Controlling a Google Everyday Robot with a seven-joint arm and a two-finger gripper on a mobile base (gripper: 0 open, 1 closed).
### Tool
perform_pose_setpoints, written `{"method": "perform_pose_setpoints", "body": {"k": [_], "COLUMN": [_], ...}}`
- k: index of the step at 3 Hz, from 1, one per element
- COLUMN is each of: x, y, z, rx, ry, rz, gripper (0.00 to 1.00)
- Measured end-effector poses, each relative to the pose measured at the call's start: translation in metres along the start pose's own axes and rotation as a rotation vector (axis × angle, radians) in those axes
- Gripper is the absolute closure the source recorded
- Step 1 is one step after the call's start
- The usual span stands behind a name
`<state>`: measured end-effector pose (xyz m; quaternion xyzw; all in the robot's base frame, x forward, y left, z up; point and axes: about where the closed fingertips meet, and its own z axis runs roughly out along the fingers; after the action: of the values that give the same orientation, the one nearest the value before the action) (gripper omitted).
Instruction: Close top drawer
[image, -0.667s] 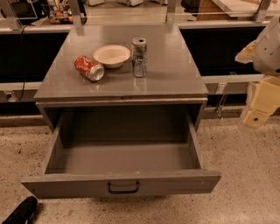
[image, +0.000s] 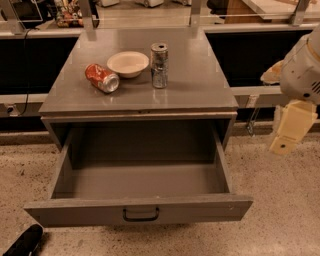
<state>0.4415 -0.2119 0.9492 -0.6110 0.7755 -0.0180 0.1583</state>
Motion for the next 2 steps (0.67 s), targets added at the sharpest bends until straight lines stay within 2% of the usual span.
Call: {"method": "perform_pose_setpoints", "body": {"k": [1,2], "x": [-0.002,0.016], "y": [0.029,0.071], "z": [0.026,0.069], "rx": [-0.006,-0.011], "ry": [-0.081,-0.18], "rz": [-0.048,-0.068], "gripper": [0.11,0.3]}}
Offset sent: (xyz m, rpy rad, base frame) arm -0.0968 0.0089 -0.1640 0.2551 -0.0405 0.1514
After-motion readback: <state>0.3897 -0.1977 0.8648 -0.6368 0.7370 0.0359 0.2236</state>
